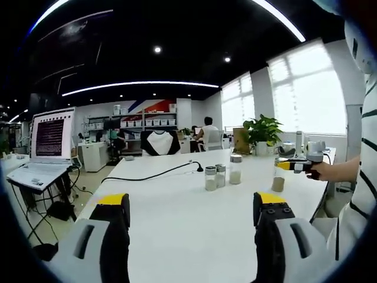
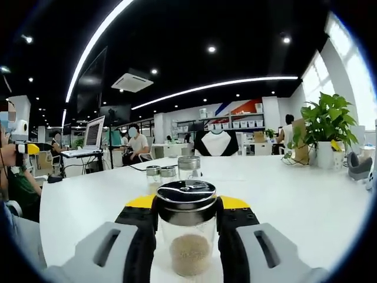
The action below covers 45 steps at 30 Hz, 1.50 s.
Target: Rotate the seasoning bottle until the label or dispensing opening points toward the visible target arrow and the bottle remains upright within the marked orientation range
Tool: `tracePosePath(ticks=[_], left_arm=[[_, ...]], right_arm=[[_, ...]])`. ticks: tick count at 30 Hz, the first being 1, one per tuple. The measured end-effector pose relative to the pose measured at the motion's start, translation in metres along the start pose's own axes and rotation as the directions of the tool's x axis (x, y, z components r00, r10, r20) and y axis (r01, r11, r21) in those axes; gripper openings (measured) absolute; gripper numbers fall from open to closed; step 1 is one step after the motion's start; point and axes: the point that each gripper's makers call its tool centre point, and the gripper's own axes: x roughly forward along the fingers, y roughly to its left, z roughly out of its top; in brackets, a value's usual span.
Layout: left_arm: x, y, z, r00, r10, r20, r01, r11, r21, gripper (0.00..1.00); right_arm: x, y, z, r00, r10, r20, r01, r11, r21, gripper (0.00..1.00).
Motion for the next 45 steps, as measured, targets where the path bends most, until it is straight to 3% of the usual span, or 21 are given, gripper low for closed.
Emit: tracePosePath(ticks=[7, 12, 21, 28, 35, 38, 41, 43, 44, 45], left_arm=[[0.003, -0.002, -0.009, 1.0, -0.006, -0.016, 0.005, 1.0, -0.01, 0.91], [0.005, -0.001, -0.009, 1.0, -0.012, -0.018, 0.012, 1.0, -0.007, 0.91], [0.008, 0.001, -0.006, 1.0, -0.018, -0.02, 0.018, 1.0, 0.004, 0.91], [0.008, 0.006, 0.0, 1.0, -0.012, -0.004, 0.012, 1.0, 0.014, 0.91], [0.007, 0.007, 0.0, 1.0, -0.011, -0.001, 0.011, 1.0, 0.009, 0.9], [0.008, 0.005, -0.001, 1.0, -0.015, -0.003, 0.015, 1.0, 0.01, 0.9], [0.008, 0.004, -0.004, 1.0, -0.018, -0.012, 0.018, 1.0, 0.007, 0.91], [0.009, 0.005, -0.006, 1.0, -0.019, -0.014, 0.019, 1.0, 0.008, 0.9], [0.01, 0.006, -0.008, 1.0, -0.019, -0.016, 0.019, 1.0, 0.007, 0.9], [0.01, 0.006, -0.009, 1.0, -0.017, -0.02, 0.018, 1.0, 0.002, 0.9]], right_arm=[[-0.001, 0.002, 0.0, 0.997, 0.078, -0.001, -0.078, 0.997, 0.002, 0.37], [-0.001, 0.008, 0.001, 0.982, 0.189, -0.015, -0.189, 0.982, -0.001, 0.37], [-0.002, 0.016, 0.002, 0.951, 0.308, -0.017, -0.308, 0.951, -0.007, 0.37], [-0.003, 0.016, 0.002, 0.923, 0.384, -0.036, -0.385, 0.923, -0.008, 0.37], [-0.004, 0.016, 0.001, 0.908, 0.417, -0.044, -0.418, 0.908, -0.017, 0.37], [-0.004, 0.016, -0.001, 0.916, 0.396, -0.063, -0.391, 0.917, 0.079, 0.39], [-0.004, 0.011, -0.005, 0.933, 0.35, -0.09, -0.344, 0.936, 0.074, 0.43], [-0.004, 0.005, 0.002, 0.957, 0.286, -0.053, -0.284, 0.958, 0.05, 0.48], [-0.005, 0.007, 0.008, 0.96, 0.278, -0.013, -0.277, 0.959, 0.051, 0.49], [-0.009, 0.013, 0.008, 0.959, 0.283, -0.021, -0.282, 0.958, 0.06, 0.49]])
